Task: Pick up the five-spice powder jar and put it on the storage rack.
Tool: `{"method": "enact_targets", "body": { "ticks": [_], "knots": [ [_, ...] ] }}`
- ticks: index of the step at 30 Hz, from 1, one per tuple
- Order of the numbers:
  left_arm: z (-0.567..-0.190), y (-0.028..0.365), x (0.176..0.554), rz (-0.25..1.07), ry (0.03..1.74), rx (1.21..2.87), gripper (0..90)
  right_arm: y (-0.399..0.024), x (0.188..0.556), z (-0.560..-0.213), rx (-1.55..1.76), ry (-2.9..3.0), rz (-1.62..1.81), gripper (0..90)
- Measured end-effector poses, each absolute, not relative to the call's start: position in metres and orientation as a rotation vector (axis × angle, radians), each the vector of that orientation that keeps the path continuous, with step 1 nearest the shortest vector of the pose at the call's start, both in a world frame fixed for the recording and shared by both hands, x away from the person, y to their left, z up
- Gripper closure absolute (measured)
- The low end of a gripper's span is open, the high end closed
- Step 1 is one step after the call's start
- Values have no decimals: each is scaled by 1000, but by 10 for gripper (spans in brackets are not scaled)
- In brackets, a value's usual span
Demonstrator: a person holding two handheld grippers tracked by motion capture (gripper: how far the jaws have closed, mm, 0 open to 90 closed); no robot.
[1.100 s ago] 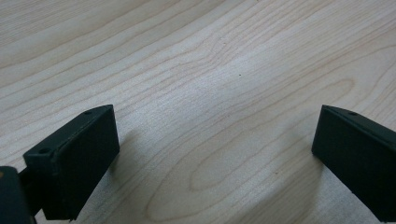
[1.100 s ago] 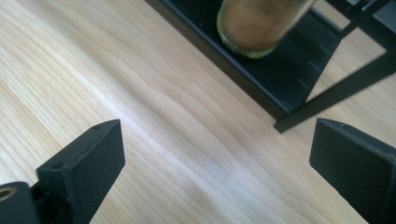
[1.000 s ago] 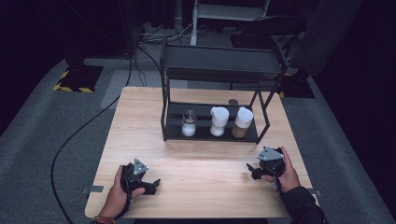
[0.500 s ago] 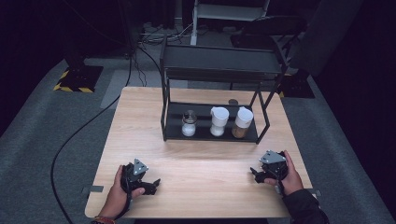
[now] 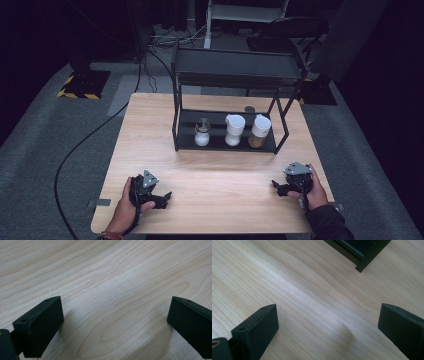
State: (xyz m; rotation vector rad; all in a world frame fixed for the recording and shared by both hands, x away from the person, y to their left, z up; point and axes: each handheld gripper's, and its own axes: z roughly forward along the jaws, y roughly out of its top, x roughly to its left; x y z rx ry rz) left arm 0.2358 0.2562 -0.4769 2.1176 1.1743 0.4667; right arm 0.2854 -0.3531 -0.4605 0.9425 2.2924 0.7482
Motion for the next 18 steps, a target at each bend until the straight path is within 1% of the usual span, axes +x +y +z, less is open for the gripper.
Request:
{"method": "enact_targets", "body": {
  "ticks": [8,10,18],
  "knots": [
    [-477,256,236,466,1171,2119,6,-372,289,-466,1046,2286,840,21],
    [-477,256,236,467,1171,2118,6,-375,290,-467,1062,2287,852,6],
    [-477,257,237,465,1169,2120,6,-389,294,-473,1128,2285,926,5]
  ]
}}
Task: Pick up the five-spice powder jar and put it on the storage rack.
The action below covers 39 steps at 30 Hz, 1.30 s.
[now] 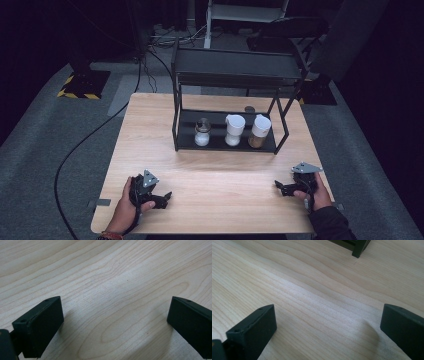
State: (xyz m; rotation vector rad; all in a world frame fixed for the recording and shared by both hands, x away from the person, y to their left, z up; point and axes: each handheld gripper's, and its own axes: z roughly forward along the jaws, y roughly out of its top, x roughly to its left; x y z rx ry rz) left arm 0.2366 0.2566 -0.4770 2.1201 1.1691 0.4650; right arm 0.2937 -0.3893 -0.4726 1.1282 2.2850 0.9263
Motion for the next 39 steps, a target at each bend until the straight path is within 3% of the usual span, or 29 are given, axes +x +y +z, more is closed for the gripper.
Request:
{"method": "enact_targets", "body": {
  "ticks": [39],
  "knots": [
    [-477,257,237,463,1165,2124,6,-398,300,-473,1185,2302,964,0]
  ]
}}
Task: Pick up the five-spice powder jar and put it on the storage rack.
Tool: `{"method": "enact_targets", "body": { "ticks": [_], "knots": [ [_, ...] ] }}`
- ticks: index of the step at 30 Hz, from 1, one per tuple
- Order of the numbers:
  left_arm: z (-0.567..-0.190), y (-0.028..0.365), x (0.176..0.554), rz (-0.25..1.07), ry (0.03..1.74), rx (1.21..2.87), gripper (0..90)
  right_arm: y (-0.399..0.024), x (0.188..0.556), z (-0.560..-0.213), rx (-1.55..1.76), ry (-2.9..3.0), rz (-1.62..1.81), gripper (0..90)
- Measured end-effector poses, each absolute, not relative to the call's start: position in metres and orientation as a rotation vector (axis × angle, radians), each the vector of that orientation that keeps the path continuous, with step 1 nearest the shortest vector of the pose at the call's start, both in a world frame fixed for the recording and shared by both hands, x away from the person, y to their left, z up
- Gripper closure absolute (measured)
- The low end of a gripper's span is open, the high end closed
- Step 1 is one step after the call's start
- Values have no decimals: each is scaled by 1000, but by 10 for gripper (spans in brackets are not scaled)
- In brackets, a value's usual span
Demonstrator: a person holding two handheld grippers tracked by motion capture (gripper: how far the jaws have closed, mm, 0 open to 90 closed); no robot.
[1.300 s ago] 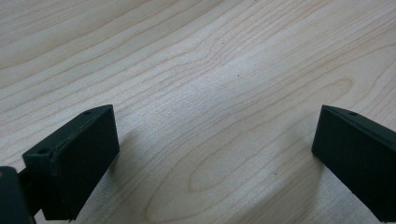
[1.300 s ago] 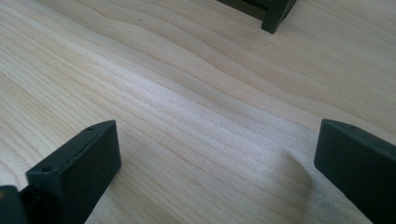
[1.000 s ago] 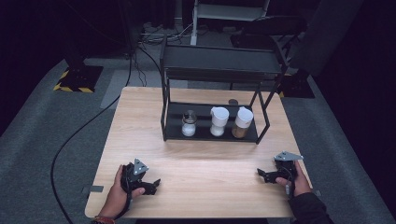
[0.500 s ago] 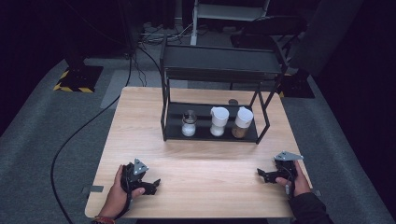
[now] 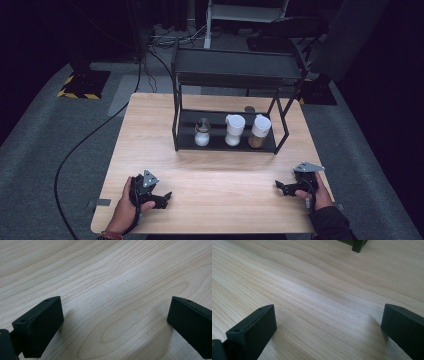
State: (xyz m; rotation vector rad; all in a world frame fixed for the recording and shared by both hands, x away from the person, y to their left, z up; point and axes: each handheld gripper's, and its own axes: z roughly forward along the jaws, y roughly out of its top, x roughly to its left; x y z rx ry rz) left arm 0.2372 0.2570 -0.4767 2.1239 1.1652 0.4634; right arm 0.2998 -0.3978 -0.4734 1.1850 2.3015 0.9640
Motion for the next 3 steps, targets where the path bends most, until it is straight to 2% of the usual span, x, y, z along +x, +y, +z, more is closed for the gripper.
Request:
{"method": "enact_targets", "body": {
  "ticks": [3],
  "knots": [
    [-477,257,237,462,1164,2125,5,-398,300,-473,1185,2302,964,0]
  ]
}}
